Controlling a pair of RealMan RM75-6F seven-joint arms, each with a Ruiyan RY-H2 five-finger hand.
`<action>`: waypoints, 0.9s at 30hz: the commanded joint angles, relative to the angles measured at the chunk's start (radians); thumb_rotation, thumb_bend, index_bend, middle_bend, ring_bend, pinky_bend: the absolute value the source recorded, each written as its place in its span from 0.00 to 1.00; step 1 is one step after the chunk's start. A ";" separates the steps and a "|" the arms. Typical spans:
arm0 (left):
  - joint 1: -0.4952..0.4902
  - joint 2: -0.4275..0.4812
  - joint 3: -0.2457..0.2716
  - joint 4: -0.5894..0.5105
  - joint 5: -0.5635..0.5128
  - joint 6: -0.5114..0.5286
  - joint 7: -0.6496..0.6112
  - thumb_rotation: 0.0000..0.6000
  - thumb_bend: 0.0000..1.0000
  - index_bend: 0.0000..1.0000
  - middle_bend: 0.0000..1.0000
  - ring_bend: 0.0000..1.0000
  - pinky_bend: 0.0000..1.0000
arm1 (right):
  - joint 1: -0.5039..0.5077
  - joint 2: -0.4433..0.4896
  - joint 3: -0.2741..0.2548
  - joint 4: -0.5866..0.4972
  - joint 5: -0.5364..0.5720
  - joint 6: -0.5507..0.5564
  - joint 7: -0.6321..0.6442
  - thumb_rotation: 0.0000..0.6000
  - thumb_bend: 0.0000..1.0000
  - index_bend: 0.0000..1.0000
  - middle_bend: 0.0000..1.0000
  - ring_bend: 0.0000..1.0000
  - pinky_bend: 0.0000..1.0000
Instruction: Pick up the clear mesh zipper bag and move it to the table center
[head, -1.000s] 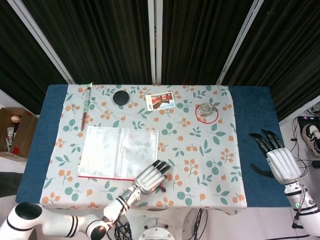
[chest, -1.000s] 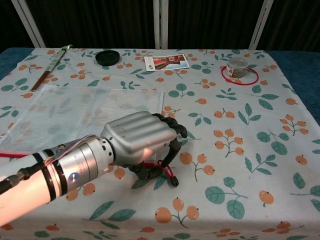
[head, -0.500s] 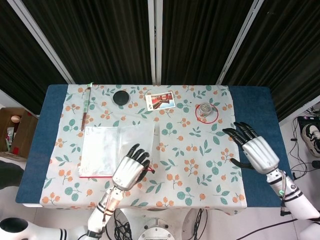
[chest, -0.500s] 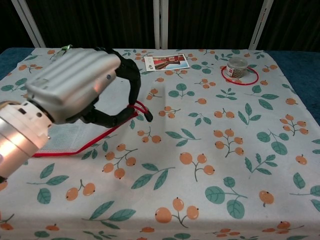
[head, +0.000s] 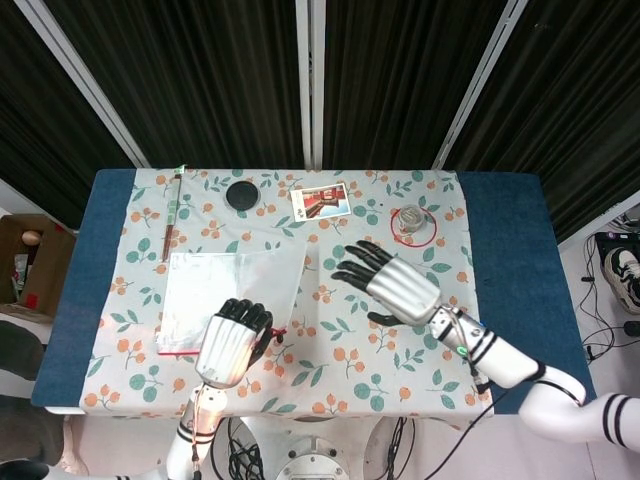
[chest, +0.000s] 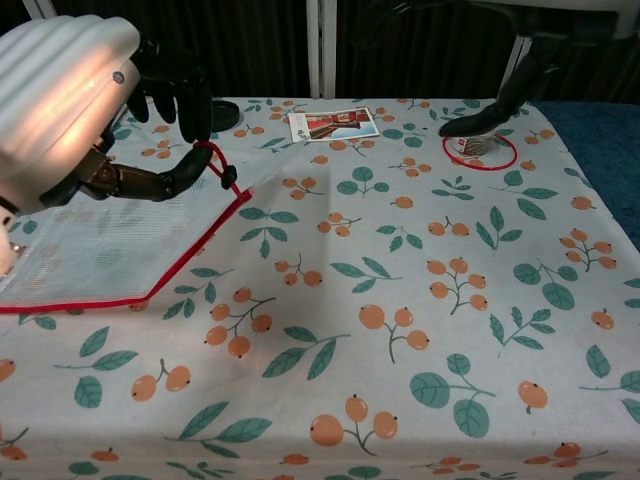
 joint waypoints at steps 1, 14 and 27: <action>0.009 -0.008 -0.011 0.005 0.001 0.001 -0.004 1.00 0.37 0.70 0.59 0.51 0.52 | 0.076 -0.082 0.031 0.024 0.061 -0.078 -0.053 1.00 0.14 0.20 0.17 0.01 0.06; 0.041 -0.002 -0.037 -0.001 0.014 -0.001 -0.037 1.00 0.37 0.70 0.60 0.52 0.52 | 0.195 -0.316 0.025 0.206 0.141 -0.126 -0.061 1.00 0.17 0.33 0.21 0.03 0.06; 0.059 0.008 -0.052 -0.012 0.016 -0.018 -0.061 1.00 0.37 0.70 0.60 0.52 0.52 | 0.241 -0.426 0.000 0.315 0.113 -0.089 0.077 1.00 0.22 0.40 0.26 0.09 0.08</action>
